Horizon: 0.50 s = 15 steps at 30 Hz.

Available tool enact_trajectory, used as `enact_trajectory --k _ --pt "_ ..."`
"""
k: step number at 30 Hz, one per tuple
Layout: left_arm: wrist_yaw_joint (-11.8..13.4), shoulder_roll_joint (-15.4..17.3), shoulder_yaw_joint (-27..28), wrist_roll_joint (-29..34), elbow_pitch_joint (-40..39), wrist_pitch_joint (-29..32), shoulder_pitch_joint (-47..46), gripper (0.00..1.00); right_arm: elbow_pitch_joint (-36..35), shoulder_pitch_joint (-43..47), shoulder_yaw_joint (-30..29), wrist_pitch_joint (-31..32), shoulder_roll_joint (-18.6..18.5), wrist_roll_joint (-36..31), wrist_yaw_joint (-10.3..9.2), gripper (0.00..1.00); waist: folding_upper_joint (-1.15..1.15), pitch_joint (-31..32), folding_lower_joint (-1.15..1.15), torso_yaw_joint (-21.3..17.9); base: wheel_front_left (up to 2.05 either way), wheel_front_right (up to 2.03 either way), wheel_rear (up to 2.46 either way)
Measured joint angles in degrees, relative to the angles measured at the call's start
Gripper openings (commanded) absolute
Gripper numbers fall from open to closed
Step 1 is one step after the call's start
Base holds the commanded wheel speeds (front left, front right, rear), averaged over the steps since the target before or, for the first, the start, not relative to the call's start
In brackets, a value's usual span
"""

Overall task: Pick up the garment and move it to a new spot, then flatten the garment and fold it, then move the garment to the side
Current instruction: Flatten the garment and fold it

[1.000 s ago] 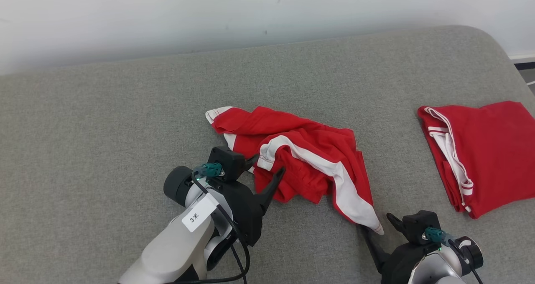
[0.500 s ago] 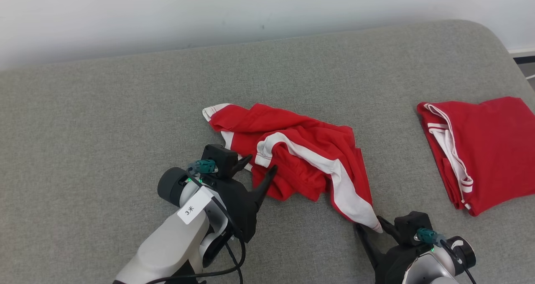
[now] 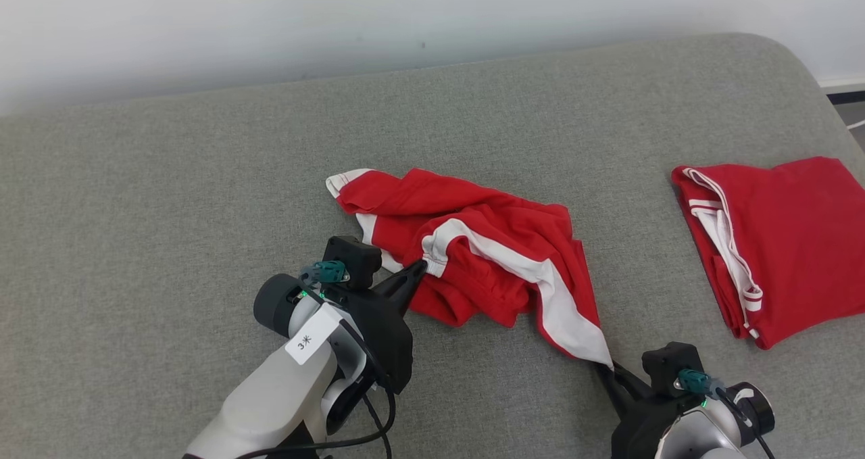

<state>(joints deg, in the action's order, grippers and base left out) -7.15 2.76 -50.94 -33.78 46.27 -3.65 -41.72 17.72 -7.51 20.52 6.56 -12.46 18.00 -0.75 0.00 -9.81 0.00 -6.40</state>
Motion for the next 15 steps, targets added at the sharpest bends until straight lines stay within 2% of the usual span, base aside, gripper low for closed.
enact_trajectory --k 15 --pt "0.0 0.08 -1.3 -1.07 0.47 -1.24 -0.02 0.0 -1.13 0.87 -0.82 -0.27 -0.78 0.0 -0.33 0.0 0.0 0.84 0.0 0.15 0.0 0.0 0.0"
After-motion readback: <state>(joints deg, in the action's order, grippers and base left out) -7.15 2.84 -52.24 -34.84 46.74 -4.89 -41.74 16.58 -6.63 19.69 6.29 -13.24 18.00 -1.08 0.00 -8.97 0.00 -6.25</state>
